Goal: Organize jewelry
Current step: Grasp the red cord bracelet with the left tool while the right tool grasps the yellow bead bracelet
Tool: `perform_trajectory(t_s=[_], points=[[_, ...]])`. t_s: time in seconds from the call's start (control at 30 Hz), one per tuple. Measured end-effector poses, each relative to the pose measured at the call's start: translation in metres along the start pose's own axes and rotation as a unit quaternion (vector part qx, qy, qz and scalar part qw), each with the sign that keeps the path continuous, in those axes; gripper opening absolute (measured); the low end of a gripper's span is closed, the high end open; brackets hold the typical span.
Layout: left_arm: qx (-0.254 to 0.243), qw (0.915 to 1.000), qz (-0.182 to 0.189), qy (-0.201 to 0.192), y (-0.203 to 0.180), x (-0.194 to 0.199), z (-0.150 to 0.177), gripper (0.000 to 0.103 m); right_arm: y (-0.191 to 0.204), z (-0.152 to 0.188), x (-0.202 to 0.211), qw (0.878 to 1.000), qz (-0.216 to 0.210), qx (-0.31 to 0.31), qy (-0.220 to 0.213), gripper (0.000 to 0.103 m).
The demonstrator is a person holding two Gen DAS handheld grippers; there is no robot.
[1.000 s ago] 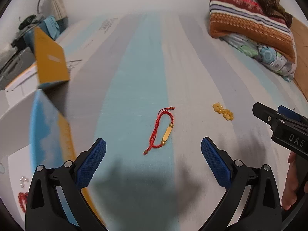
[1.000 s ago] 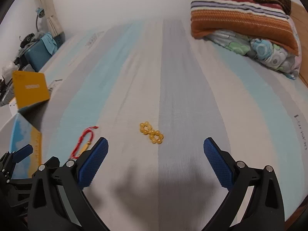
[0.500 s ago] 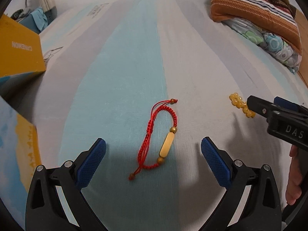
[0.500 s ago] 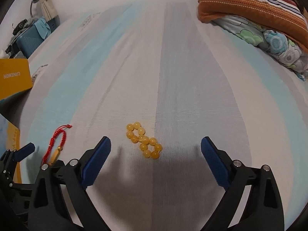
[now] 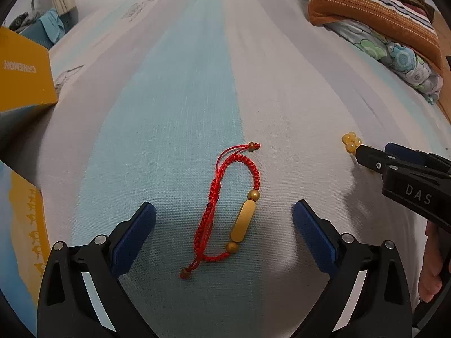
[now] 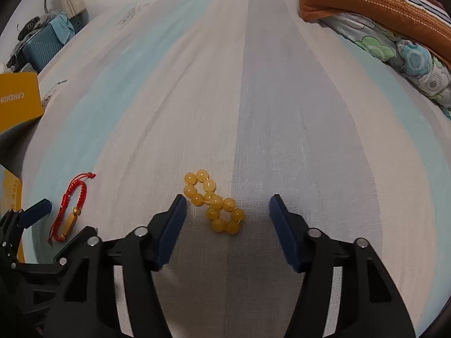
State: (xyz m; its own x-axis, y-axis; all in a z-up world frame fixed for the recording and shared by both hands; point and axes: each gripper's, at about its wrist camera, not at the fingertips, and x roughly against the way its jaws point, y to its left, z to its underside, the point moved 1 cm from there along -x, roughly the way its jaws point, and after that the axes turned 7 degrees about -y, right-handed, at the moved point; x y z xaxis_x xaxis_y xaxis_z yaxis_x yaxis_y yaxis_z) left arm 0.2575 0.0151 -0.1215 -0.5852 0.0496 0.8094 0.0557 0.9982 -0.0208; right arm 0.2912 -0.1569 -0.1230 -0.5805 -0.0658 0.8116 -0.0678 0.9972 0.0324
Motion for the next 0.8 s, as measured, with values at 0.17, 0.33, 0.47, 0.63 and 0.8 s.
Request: perform_trajectory(t_s=[0.17, 0.33, 0.47, 0.63, 0.8], points=[[0.001, 1.0000, -0.003, 0.005, 0.0006, 0.0001, -0.0017, 0.085, 0.0003, 0.0012, -0.0020, 1.000, 0.001, 0.002, 0.007, 0.044], [0.003, 0.9999, -0.011, 0.011, 0.0034, 0.0015, -0.0036, 0.068, 0.0011, 0.0023, -0.0043, 1.000, 0.005, 0.003, 0.015, 0.031], [0.003, 0.9998, -0.009, 0.016, 0.0035, 0.0044, -0.0040, 0.051, 0.0003, 0.0031, -0.0052, 1.000, 0.009, 0.003, 0.018, 0.020], [0.004, 0.9997, -0.007, 0.021, 0.0051, 0.0062, -0.0050, 0.028, 0.0006, 0.0044, -0.0043, 1.000, 0.007, -0.001, 0.016, 0.018], [0.007, 0.9998, -0.003, 0.020, 0.0064, 0.0099, -0.0053, 0.013, 0.0000, 0.0048, -0.0018, 1.000, 0.004, -0.005, 0.012, 0.018]])
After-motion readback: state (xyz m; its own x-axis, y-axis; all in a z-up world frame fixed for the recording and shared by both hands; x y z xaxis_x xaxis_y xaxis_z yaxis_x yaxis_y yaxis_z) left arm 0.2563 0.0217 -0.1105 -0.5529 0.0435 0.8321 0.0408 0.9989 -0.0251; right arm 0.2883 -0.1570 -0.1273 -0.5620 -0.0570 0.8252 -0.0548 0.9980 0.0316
